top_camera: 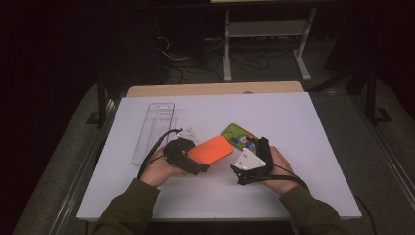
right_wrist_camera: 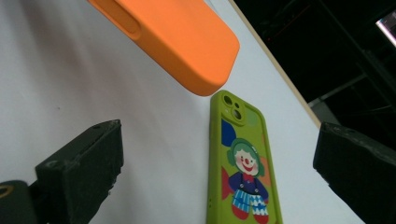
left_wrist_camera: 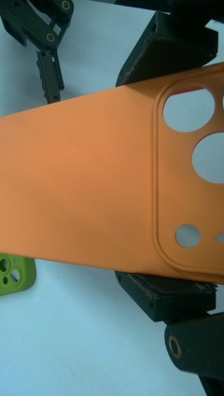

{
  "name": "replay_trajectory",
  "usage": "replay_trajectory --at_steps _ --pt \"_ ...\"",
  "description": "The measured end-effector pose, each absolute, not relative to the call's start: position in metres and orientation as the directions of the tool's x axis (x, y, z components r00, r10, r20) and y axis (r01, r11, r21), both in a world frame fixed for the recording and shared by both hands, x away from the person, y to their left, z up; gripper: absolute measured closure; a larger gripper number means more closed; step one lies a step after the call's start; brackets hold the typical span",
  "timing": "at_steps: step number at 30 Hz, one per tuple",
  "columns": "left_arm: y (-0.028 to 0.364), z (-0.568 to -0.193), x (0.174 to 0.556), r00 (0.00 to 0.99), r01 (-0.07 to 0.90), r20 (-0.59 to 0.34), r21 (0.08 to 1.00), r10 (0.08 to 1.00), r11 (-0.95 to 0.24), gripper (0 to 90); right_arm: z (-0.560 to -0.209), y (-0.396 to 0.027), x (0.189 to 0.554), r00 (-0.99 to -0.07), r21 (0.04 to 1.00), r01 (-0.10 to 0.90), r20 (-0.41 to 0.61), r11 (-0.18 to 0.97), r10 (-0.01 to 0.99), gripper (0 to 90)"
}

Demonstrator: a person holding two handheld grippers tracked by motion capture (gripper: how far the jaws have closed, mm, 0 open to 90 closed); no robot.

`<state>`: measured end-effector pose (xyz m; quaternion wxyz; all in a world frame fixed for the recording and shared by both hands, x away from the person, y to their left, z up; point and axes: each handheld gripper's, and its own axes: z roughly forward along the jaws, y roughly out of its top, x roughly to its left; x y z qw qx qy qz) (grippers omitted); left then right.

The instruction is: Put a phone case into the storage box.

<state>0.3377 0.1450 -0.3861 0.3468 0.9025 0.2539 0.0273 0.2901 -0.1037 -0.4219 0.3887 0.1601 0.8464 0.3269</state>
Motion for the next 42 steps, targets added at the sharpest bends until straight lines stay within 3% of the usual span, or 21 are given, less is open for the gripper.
replay_trajectory --at_steps 16,24,42 --pt "0.142 -0.388 0.337 0.858 0.456 -0.141 0.651 0.494 -0.607 16.0 -0.426 -0.094 0.282 -0.584 0.595 -0.091 -0.682 0.799 0.441 1.4" --pt "0.143 -0.387 0.337 0.863 0.451 -0.135 0.64 0.487 -0.622 16.0 -0.427 -0.089 0.28 -0.525 0.484 -0.183 -0.784 0.855 0.331 1.4" --pt "0.142 -0.386 0.338 0.86 0.459 -0.143 0.637 0.489 -0.62 16.0 -0.433 -0.074 0.27 -0.408 0.365 -0.278 -0.882 0.888 0.235 1.5"
